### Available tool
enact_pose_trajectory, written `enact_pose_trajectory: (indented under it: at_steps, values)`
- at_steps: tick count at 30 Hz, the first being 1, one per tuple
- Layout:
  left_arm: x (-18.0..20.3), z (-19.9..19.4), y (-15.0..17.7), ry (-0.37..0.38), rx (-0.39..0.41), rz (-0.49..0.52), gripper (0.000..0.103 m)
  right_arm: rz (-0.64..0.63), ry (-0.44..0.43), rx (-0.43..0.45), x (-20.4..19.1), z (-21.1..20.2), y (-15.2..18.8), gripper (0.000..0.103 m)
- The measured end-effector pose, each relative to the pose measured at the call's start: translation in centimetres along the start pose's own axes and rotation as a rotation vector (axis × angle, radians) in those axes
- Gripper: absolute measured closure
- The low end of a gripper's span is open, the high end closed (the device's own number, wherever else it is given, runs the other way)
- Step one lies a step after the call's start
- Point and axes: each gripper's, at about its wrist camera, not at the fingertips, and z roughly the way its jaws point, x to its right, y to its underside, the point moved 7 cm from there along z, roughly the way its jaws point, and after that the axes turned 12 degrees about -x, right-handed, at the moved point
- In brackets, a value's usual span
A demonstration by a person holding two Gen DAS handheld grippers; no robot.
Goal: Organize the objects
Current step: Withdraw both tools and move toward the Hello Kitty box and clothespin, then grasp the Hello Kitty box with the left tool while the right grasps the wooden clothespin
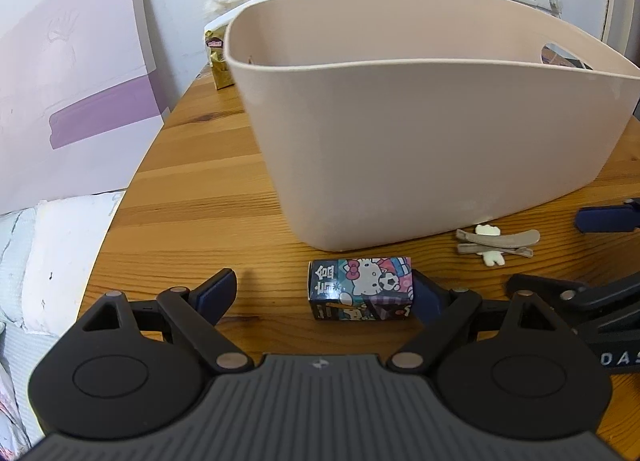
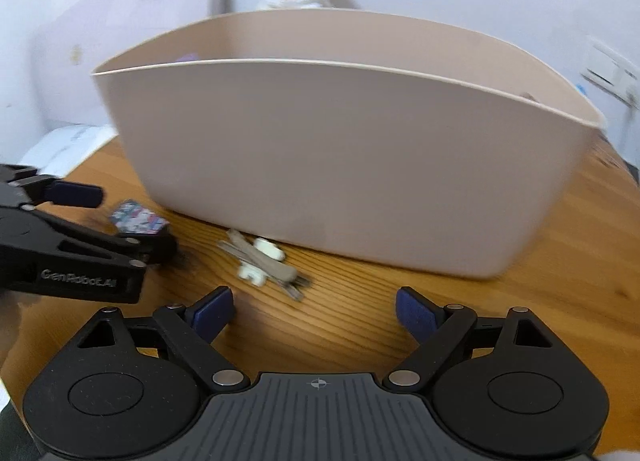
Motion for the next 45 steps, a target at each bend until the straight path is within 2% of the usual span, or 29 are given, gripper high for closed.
enact_pose_trajectory:
  at_steps: [2,7,9,11,12,13,14,15,18,31,37,45]
  values:
    - [-0.3,0.1,0.0,0.011,0.0,-0.005,0.013,-0.036,0.009,0.015,-0.2,0.3,-0.2,0.016]
    - [0.1,0.1,-0.1,0.028,0.008,0.017,0.014,-0.047,-0.01,0.03,-0.1,0.2,-0.6,0.032]
    - [0.4,0.1,-0.2,0.036,0.015,0.024,0.017,-0.057,-0.018,0.036,-0.5,0.0,-0.5,0.051]
    - [0.8,0.0,-0.3,0.055,0.022,0.029,0.025,-0.08,-0.028,0.037,-0.9,-0.3,-0.3,0.062]
    - [1.1,0.0,-0.3,0.061,0.023,0.031,0.029,-0.09,-0.029,0.034,-1.4,-0.2,-0.4,0.071]
    - [1.3,-0.1,-0.4,0.064,0.026,0.035,0.032,-0.102,-0.036,0.03,-1.8,-0.2,-0.5,0.076]
    - [1.5,-0.1,-0.3,0.066,0.029,0.041,0.034,-0.112,-0.035,0.024,-2.2,-0.4,-0.5,0.077]
    - [1.6,-0.2,-0.2,0.07,0.031,0.046,0.039,-0.126,-0.025,0.021,-2.5,-0.5,-0.4,0.086]
    - [2.0,-0.6,0.1,0.083,0.033,0.057,0.05,-0.144,-0.04,0.007,-2.9,-1.0,0.0,0.089]
    - [2.0,-1.6,1.3,0.059,0.042,0.068,0.051,-0.136,-0.069,-0.008,-2.1,-2.9,1.8,0.089]
    - [1.7,-3.0,1.7,0.049,0.064,0.07,0.051,-0.139,-0.075,0.033,-1.8,-5.0,1.8,0.089]
    - [1.8,-6.4,1.7,0.04,0.129,0.073,0.051,-0.144,-0.092,0.124,-1.0,-9.8,1.7,0.089]
